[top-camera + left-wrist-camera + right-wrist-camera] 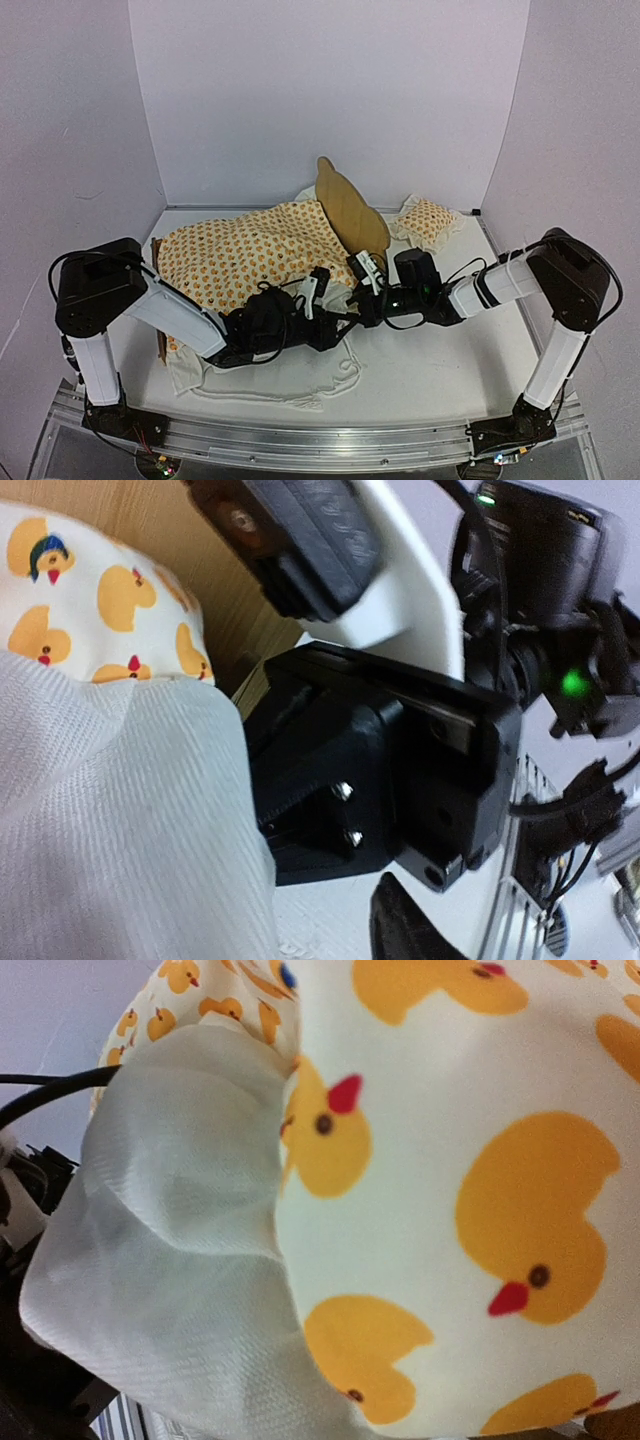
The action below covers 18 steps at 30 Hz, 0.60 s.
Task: Set up the pet bed
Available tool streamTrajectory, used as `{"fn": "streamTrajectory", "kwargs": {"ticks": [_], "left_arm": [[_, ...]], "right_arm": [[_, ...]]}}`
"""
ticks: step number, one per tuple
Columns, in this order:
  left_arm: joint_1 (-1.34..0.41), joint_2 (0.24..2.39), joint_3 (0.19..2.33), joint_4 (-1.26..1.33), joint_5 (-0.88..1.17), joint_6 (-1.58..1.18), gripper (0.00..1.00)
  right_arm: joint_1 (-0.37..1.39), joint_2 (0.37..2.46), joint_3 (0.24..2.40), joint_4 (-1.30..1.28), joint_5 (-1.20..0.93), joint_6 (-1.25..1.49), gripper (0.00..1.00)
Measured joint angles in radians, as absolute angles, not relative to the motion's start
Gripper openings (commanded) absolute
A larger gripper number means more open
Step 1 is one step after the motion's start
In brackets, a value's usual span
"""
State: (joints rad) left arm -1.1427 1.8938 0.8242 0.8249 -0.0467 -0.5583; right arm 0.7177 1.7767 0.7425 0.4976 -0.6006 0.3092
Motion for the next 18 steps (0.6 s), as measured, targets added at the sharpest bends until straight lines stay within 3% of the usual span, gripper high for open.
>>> {"fn": "streamTrajectory", "kwargs": {"ticks": [5,8,14,18], "left_arm": [[-1.139,1.768,0.685,0.831,-0.001,-0.446,0.6],[-1.133,1.679,0.599,0.831,0.026,-0.378,0.58],[-1.104,1.576,0.505,0.826,0.049,-0.258,0.23],[-1.1,1.578,0.505,0.799,0.004,-0.13,0.15]], "right_arm": [[0.703,1.793,0.763,0.534,-0.696,0.332,0.0],[0.695,1.804,0.777,0.55,-0.735,0.342,0.0],[0.686,1.833,0.788,0.559,-0.776,0.361,0.0],[0.685,1.835,0.793,0.558,-0.804,0.369,0.0]]}}
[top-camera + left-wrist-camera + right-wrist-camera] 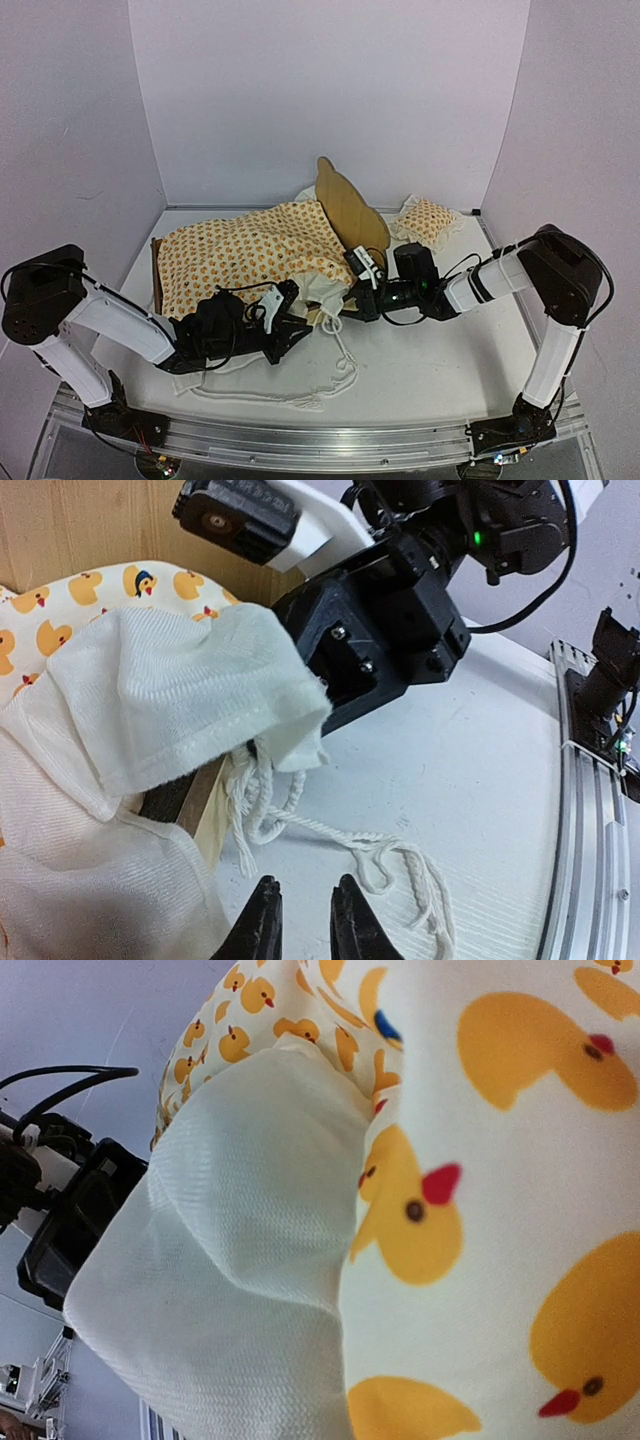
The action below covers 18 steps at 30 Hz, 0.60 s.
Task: Set up the pet bed
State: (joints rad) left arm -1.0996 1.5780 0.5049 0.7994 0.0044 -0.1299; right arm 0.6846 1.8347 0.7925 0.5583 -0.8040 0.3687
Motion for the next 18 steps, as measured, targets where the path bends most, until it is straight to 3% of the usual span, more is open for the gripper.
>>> {"fn": "streamTrajectory", "kwargs": {"ticks": [14,18], "left_arm": [[-1.095,1.687,0.668,0.713,-0.129,0.154,0.11],[-1.094,1.686,0.667,0.698,-0.157,0.183,0.14]], "right_arm": [[0.685,1.84,0.823,0.559,-0.871,0.403,0.0],[0.685,1.84,0.823,0.559,-0.876,0.407,0.0]]}}
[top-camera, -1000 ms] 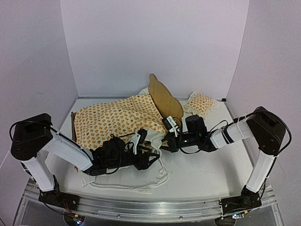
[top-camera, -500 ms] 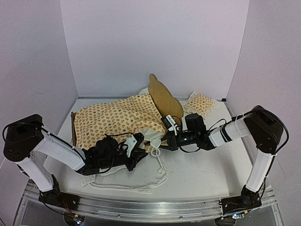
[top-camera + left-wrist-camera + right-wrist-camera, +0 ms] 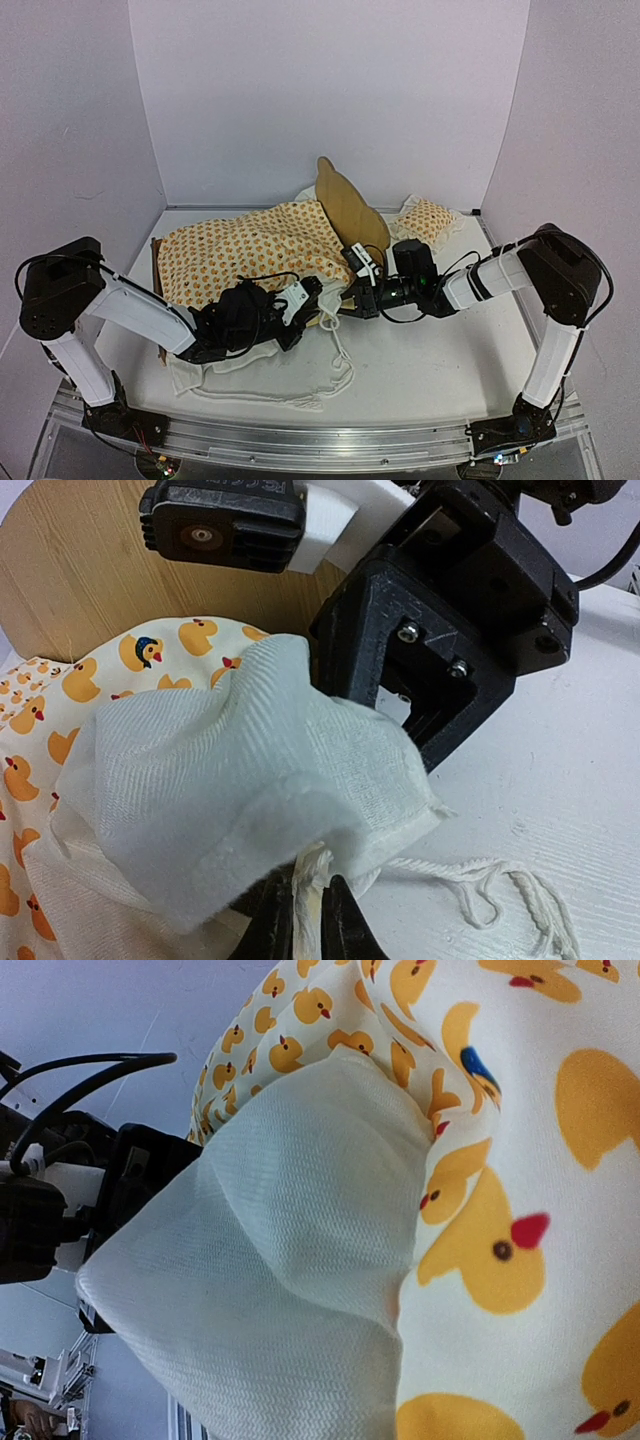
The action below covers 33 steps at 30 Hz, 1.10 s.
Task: Set up the pet bed
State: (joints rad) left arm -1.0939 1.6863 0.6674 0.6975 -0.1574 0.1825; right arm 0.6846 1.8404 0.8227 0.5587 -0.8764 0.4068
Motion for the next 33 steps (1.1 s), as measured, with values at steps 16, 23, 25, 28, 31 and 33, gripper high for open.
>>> {"fn": "streamTrajectory", "kwargs": {"ticks": [16,23,25,28,31,33], "left_arm": [[-1.094,1.727,0.723,0.661,-0.188,0.233,0.12],[-1.094,1.742,0.74,0.653,-0.187,0.24,0.0],[-1.094,1.737,0.74,0.645,-0.18,0.235,0.0],[-1.097,1.708,0.738,0.604,-0.154,0.204,0.0],[-1.113,1.662,0.733,0.558,-0.106,0.151,0.0],[-1.134,1.63,0.732,0.536,-0.063,0.106,0.0]], "right_arm": [[0.685,1.84,0.823,0.559,-0.891,0.417,0.0],[0.684,1.84,0.823,0.559,-0.894,0.426,0.0],[0.684,1.84,0.823,0.558,-0.883,0.441,0.06],[0.684,1.822,0.815,0.522,-0.837,0.458,0.16],[0.684,1.739,0.787,0.377,-0.75,0.464,0.32],[0.684,1.668,0.772,0.257,-0.689,0.458,0.38]]}}
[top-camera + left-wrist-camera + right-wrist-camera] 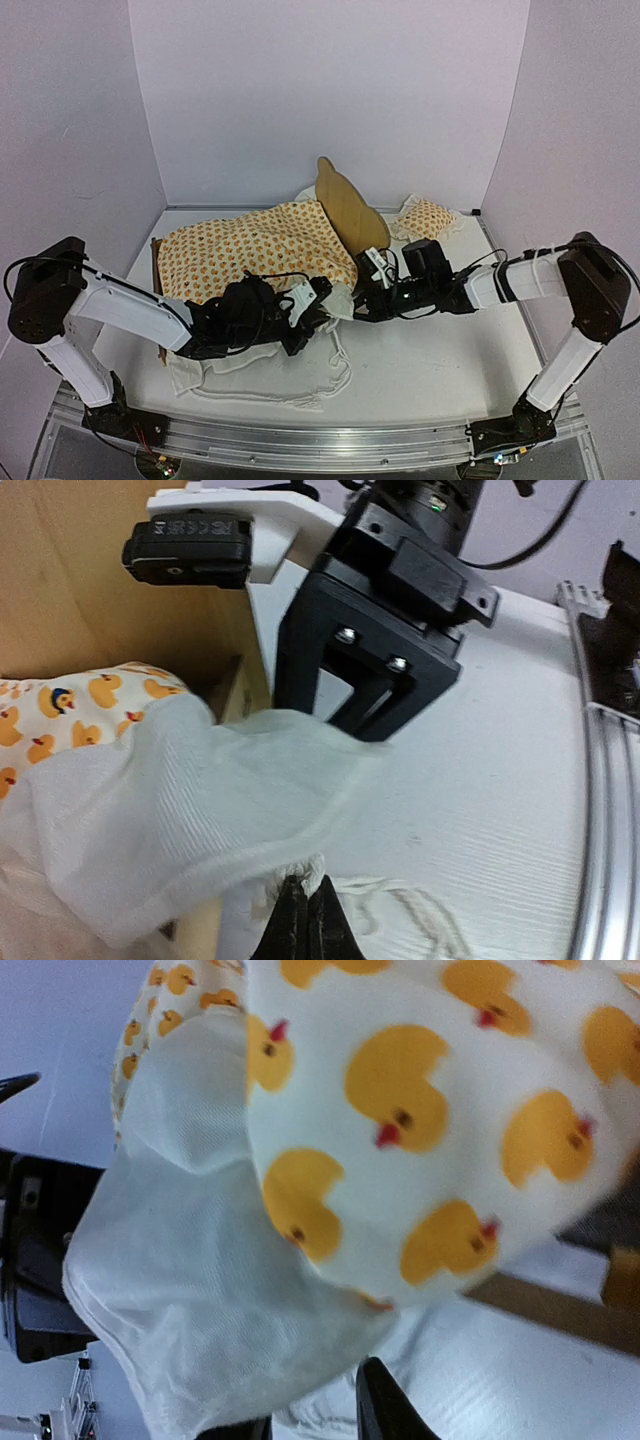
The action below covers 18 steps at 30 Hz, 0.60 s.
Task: Set up the pet bed
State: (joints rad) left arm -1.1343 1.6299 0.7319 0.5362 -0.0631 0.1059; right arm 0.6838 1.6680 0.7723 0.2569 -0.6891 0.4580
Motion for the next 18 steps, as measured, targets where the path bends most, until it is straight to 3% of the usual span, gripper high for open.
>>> {"fn": "streamTrajectory", "kwargs": {"ticks": [8,11,18], "left_arm": [[-1.165,1.595,0.734,0.482,0.133,-0.043,0.0],[-1.164,1.595,0.755,0.446,0.163,-0.06,0.0],[-1.164,1.594,0.79,0.428,0.15,-0.057,0.0]], "right_arm": [[0.689,1.519,0.79,-0.224,-0.537,0.385,0.57],[0.721,1.519,0.758,-0.241,-0.51,0.374,0.66],[0.868,1.625,0.68,-0.038,-0.376,0.364,0.7]]}}
